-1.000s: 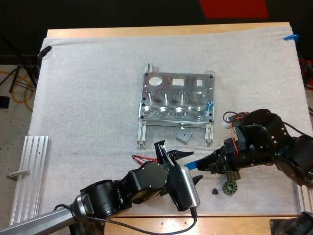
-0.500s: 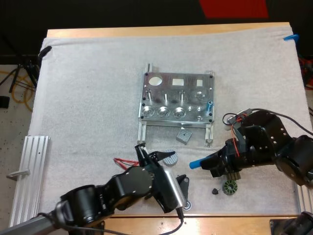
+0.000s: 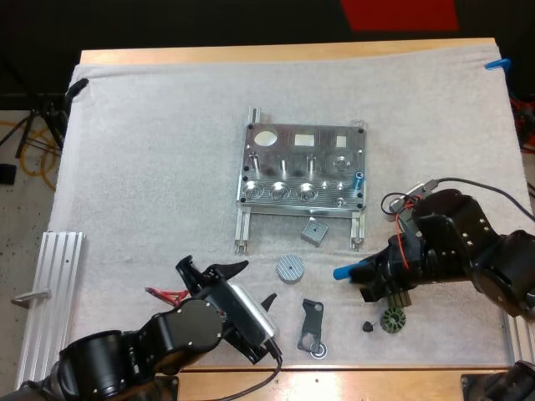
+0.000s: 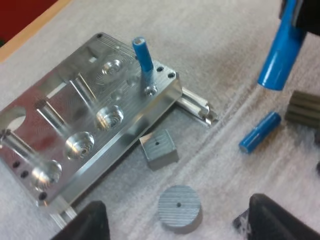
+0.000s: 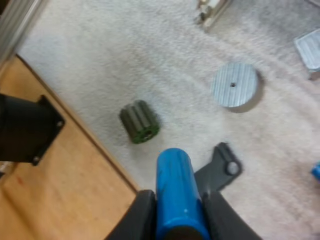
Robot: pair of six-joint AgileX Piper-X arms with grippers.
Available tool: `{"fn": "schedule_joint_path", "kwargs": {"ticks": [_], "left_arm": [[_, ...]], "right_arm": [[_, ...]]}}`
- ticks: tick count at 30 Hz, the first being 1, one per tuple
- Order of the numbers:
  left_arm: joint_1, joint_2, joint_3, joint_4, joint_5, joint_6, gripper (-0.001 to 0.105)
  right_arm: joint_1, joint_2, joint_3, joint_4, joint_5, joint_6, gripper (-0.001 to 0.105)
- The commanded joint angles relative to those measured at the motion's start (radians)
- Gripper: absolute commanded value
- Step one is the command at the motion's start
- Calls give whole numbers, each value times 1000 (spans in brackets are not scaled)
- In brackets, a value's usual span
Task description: Load cells from right to left
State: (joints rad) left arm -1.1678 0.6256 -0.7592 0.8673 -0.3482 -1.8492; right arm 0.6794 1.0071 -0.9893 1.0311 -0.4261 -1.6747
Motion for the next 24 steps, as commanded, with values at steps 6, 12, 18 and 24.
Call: {"fn": "schedule_joint_path", "kwargs": {"ticks": [6, 12, 18, 24], "left_arm": [[0, -41, -17, 11, -24, -134, 58], [0, -41, -72, 97, -25, -140, 58], [0, -41, -113, 179, -30, -130, 58], [0, -41, -116, 221, -30, -121, 58]], "right_arm": [[1, -1, -82, 47, 114, -104, 0], [1, 8, -149, 123, 238, -199, 0], [1, 93, -243, 189, 350, -304, 0], [1, 197, -323, 180, 362, -329, 0]]}}
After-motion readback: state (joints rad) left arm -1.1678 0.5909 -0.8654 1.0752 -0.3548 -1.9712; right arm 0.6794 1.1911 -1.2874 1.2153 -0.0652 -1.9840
